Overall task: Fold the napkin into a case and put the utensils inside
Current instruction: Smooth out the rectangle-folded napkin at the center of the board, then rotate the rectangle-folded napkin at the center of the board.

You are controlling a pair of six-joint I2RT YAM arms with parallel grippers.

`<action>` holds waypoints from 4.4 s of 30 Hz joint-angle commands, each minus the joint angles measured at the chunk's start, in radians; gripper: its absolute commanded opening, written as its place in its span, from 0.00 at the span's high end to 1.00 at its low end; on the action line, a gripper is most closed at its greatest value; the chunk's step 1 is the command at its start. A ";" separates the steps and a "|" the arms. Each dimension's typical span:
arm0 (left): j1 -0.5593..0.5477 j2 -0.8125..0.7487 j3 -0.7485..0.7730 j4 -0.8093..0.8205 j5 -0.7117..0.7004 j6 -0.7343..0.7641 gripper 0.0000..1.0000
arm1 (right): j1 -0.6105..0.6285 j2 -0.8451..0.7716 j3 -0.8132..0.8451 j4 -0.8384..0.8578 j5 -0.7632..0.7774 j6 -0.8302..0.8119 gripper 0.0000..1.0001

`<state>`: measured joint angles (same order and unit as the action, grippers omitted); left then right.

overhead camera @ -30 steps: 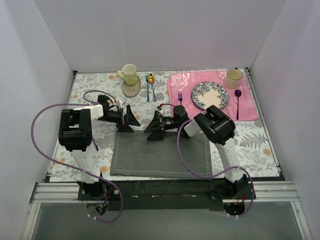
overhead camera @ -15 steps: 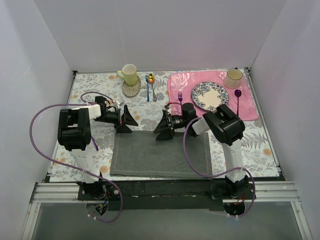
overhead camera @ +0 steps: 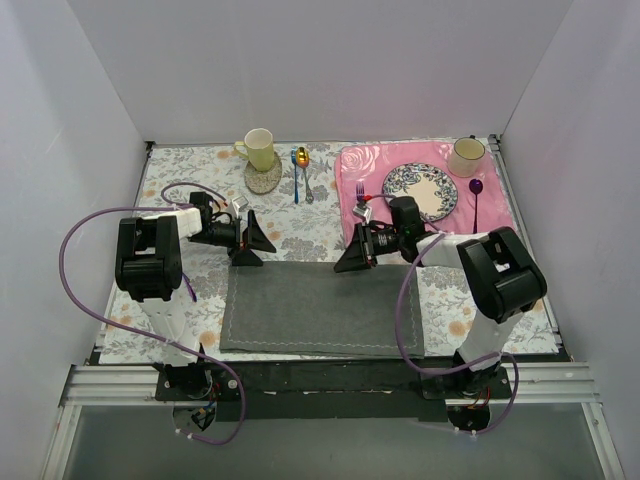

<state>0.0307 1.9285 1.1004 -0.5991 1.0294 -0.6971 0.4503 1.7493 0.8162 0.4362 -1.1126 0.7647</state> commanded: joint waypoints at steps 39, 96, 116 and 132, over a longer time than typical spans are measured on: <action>0.011 0.036 0.010 0.002 -0.132 0.024 0.02 | -0.211 0.300 0.073 -0.484 -0.148 -0.506 0.27; -0.170 -0.059 0.030 -0.217 -0.894 0.450 0.75 | -0.142 0.015 0.219 -1.240 0.743 -1.568 0.85; -0.032 0.077 0.521 -0.288 -0.666 0.476 0.42 | 0.306 0.099 0.560 -1.249 0.381 -1.323 0.77; 0.011 -0.074 0.164 -0.174 -0.612 0.358 0.45 | 0.254 0.194 0.509 -1.157 0.639 -1.355 0.80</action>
<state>0.0437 1.9057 1.2961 -0.8322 0.4263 -0.3130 0.6838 1.9247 1.3529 -0.7433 -0.4969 -0.5812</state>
